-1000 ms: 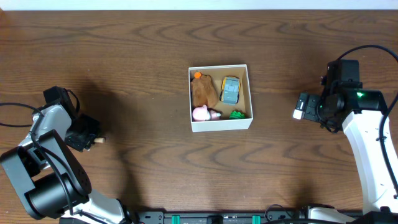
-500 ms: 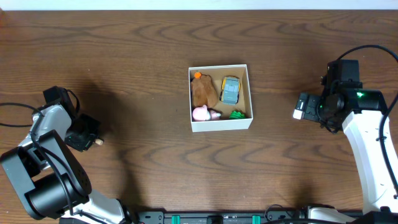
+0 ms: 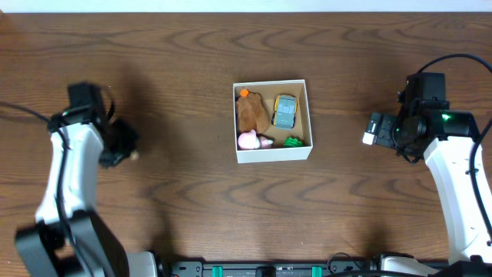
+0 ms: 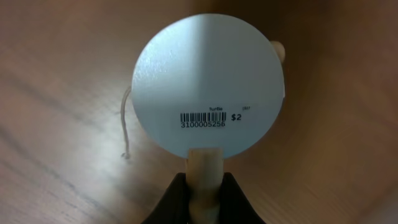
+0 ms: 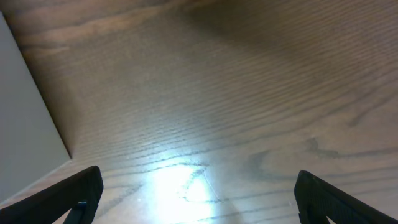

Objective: Pack container
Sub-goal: 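Carry the kendama over the box and release it inside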

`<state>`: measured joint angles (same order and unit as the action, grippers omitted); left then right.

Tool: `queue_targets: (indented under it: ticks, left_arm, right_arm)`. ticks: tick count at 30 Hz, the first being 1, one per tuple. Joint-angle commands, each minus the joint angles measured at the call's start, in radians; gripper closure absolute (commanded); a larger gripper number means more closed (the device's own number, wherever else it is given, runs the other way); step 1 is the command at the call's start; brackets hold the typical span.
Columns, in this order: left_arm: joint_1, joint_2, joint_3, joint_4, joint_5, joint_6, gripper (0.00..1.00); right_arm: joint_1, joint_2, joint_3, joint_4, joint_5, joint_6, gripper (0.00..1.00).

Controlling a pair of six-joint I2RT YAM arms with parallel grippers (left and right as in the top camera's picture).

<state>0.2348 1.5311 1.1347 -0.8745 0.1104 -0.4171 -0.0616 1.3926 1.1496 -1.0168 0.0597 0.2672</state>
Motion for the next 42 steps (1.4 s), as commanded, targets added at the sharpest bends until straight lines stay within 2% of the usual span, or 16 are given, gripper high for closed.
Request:
queue_targets:
  ticks: [1, 5, 12, 16, 19, 23, 24, 26, 27, 29, 30, 31, 34, 37, 39, 42]
  left_arm:
    - [-0.167, -0.114, 0.103, -0.045, 0.013, 0.140, 0.94]
    - [-0.407, -0.179, 0.186, -0.036, 0.005, 0.249, 0.94]
    - [-0.762, -0.146, 0.204, 0.147, 0.001, 0.533, 0.94]
    - [-0.854, -0.053, 0.204, 0.251, 0.002, 0.634, 0.94]
    - [-0.881, 0.039, 0.204, 0.312, 0.002, 0.634, 0.94]
    - [-0.893, 0.145, 0.204, 0.314, 0.002, 0.629, 0.93]
    - [-0.893, 0.169, 0.204, 0.308, 0.002, 0.623, 0.83]
    - [-0.893, 0.198, 0.204, 0.297, 0.002, 0.623, 0.46]
    - [-0.893, 0.203, 0.204, 0.292, 0.002, 0.622, 0.33]
    - [-0.893, 0.199, 0.205, 0.289, 0.002, 0.622, 0.27]
    - [-0.893, 0.188, 0.207, 0.285, 0.002, 0.622, 0.21]
    - [-0.893, 0.171, 0.209, 0.281, 0.001, 0.622, 0.11]
    - [-0.892, 0.114, 0.214, 0.267, -0.032, 0.610, 0.04]
    - [-0.876, 0.037, 0.214, 0.245, -0.169, 0.521, 0.01]
    - [-0.839, -0.021, 0.214, 0.213, -0.233, 0.451, 0.01]
    - [-0.742, -0.091, 0.214, 0.164, -0.235, 0.369, 0.01]
  right_arm:
    - [-0.036, 0.000, -0.002, 0.008, -0.048, 0.008, 0.01]
    - [-0.056, 0.000, -0.002, 0.008, -0.050, 0.003, 0.01]
    - [-0.057, 0.000, -0.002, 0.007, -0.050, -0.011, 0.01]
    - [-0.057, 0.000, -0.002, 0.007, -0.050, -0.011, 0.01]
    - [-0.057, 0.000, -0.002, 0.007, -0.050, -0.011, 0.01]
    - [-0.057, 0.000, -0.002, 0.005, -0.050, -0.011, 0.01]
    - [-0.057, 0.000, -0.002, 0.004, -0.050, -0.013, 0.01]
    - [-0.057, 0.000, -0.002, 0.003, -0.050, -0.014, 0.01]
    - [-0.057, 0.000, -0.002, 0.003, -0.049, -0.016, 0.01]
    - [-0.057, 0.000, -0.002, 0.003, -0.050, -0.022, 0.01]
    - [-0.057, 0.000, -0.002, 0.003, -0.050, -0.022, 0.01]
    - [-0.057, 0.000, -0.002, 0.003, -0.049, -0.022, 0.01]
    - [-0.057, 0.000, -0.002, 0.004, -0.049, -0.022, 0.01]
    - [-0.057, 0.000, -0.002, 0.004, -0.049, -0.025, 0.01]
    - [-0.055, 0.000, -0.002, 0.006, -0.050, -0.043, 0.01]
    - [-0.047, 0.000, -0.002, 0.011, -0.048, -0.069, 0.01]
